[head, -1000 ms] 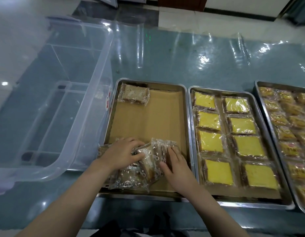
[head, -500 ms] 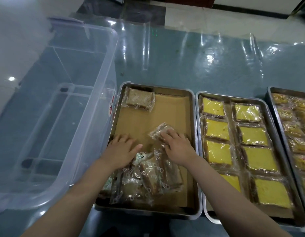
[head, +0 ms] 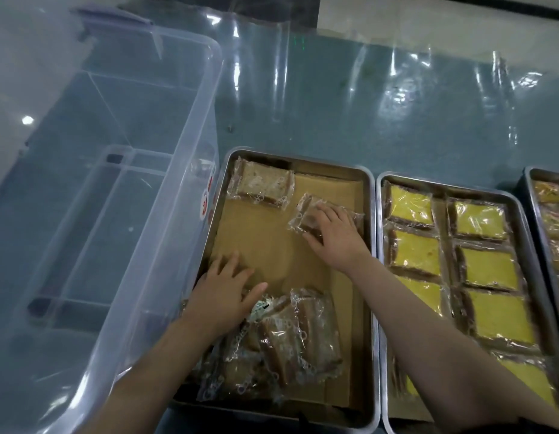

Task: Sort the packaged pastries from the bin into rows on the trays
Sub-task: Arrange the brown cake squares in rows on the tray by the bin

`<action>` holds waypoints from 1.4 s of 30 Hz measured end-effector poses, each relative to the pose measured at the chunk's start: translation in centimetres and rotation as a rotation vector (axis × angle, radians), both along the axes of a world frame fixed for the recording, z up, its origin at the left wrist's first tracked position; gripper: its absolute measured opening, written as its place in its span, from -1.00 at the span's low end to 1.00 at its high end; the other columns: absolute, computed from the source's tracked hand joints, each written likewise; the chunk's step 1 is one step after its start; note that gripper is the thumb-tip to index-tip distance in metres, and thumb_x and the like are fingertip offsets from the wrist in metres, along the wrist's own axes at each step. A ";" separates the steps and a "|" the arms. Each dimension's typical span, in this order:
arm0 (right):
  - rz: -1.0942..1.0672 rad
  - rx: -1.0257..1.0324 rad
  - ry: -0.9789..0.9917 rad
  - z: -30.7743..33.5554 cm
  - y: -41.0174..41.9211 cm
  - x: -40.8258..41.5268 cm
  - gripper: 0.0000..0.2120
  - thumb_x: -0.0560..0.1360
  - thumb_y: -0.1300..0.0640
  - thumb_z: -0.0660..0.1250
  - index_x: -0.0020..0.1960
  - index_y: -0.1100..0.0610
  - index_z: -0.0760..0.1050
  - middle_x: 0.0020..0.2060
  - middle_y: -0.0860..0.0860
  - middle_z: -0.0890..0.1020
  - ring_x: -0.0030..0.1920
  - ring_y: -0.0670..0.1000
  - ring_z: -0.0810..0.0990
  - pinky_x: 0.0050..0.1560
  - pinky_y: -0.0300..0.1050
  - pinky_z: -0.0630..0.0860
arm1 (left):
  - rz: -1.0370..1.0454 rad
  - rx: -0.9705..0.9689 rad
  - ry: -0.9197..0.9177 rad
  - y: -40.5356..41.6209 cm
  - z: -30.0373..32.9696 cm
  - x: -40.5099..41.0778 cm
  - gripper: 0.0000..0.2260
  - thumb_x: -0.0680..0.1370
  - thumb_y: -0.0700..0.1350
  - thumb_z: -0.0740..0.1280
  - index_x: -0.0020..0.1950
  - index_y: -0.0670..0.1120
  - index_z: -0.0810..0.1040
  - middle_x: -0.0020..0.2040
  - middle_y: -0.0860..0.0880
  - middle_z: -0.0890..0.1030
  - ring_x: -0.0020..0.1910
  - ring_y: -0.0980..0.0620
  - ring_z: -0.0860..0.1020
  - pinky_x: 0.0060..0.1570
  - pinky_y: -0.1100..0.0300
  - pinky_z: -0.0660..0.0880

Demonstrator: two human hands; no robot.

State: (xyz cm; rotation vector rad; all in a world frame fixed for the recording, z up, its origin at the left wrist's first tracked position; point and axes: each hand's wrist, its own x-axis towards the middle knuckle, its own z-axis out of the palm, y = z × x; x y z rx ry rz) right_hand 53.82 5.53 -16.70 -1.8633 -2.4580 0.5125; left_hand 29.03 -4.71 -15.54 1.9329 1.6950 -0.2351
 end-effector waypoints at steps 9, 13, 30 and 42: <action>-0.035 0.077 0.032 -0.5 4.4 0.5 -0.59 0.58 -0.11 0.20 0.32 0.10 0.40 0.38 0.03 0.43 0.45 0.07 0.27 0.54 0.08 0.08 | 0.013 0.020 0.024 0.0 -0.3 0.1 -0.02 0.29 0.52 -0.48 0.52 0.17 0.23 0.60 0.01 -0.02 0.57 -0.11 -0.08 0.49 -0.13 0.12; -0.036 0.055 0.010 -0.4 5.4 0.7 -0.63 0.57 -0.05 0.24 0.32 0.06 0.38 0.43 0.01 0.38 0.49 0.07 0.19 0.55 0.07 -0.02 | 0.014 0.027 0.024 0.0 -0.3 0.1 -0.05 0.31 0.51 -0.47 0.52 0.17 0.24 0.60 0.02 -0.01 0.57 -0.11 -0.07 0.49 -0.13 0.12; -0.217 -0.013 0.262 -1.1 -11.0 0.7 -0.67 0.56 0.17 0.25 0.32 0.12 0.46 0.33 0.05 0.46 0.42 0.08 0.31 0.46 0.07 0.24 | -0.005 -0.045 -0.006 -0.1 0.4 -0.1 -0.44 0.60 0.32 -0.05 0.51 0.10 0.29 0.60 -0.02 0.01 0.56 -0.16 -0.07 0.48 -0.10 0.11; -0.247 -0.236 0.372 3.0 -19.8 -0.7 -0.48 0.59 -0.15 0.20 0.50 -0.03 0.26 0.45 -0.16 0.30 0.43 -0.14 0.30 0.47 -0.10 0.27 | -0.039 -0.050 -0.043 -1.0 0.9 0.0 -0.48 0.60 0.31 -0.08 0.50 0.17 0.29 0.61 -0.03 -0.01 0.56 -0.15 -0.08 0.49 -0.11 0.03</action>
